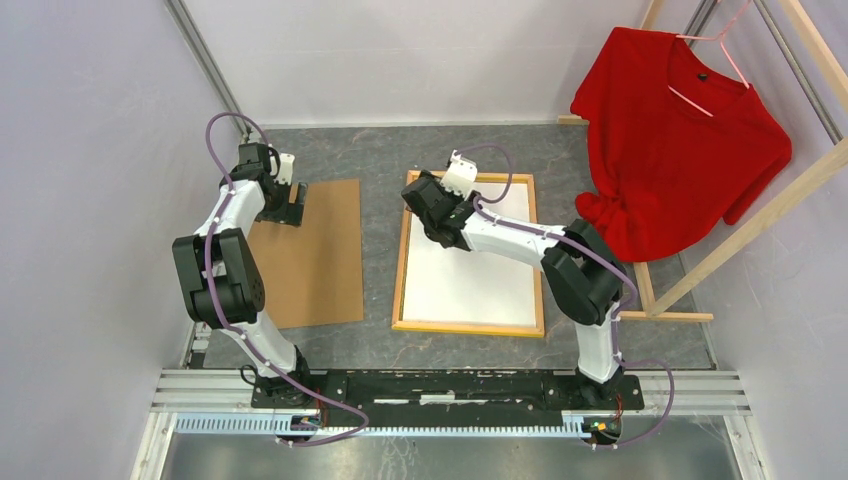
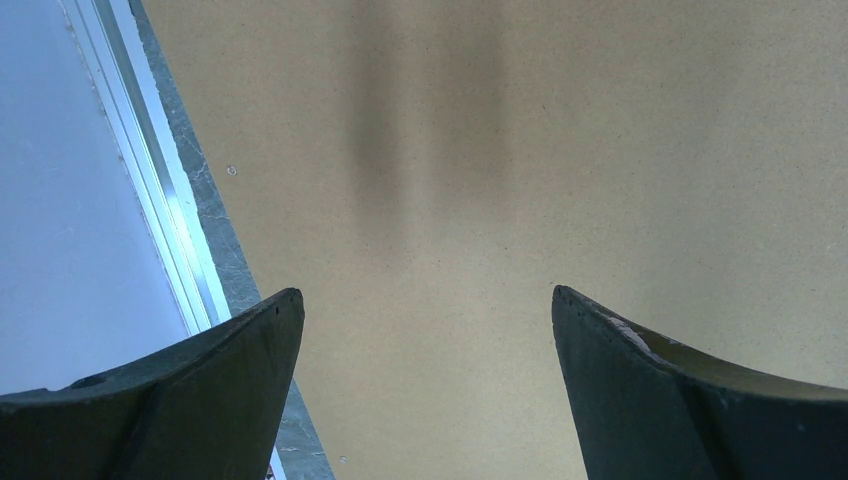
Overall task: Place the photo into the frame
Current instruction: Turn over the photo from the photo frame.
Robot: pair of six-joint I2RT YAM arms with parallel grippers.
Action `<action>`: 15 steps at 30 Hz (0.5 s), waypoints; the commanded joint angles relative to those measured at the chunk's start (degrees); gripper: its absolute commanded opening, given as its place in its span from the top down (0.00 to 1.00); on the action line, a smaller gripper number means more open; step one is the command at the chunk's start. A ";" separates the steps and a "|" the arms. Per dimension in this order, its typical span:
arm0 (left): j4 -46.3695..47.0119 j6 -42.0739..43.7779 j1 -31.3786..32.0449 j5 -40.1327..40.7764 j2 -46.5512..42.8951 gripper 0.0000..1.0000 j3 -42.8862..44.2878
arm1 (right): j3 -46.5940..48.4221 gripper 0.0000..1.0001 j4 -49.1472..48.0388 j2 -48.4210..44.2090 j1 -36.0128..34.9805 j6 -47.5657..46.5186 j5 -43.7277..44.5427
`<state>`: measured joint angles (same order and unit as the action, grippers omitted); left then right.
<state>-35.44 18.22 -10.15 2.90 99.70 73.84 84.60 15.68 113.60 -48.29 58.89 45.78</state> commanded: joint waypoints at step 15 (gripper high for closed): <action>1.83 2.87 -3.03 9.65 -0.44 0.00 4.68 | 2.94 0.02 -18.72 -0.40 -0.52 -18.63 -23.04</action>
<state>-35.68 18.31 -10.68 5.78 99.70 74.46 80.75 2.85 111.72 -46.94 49.15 33.19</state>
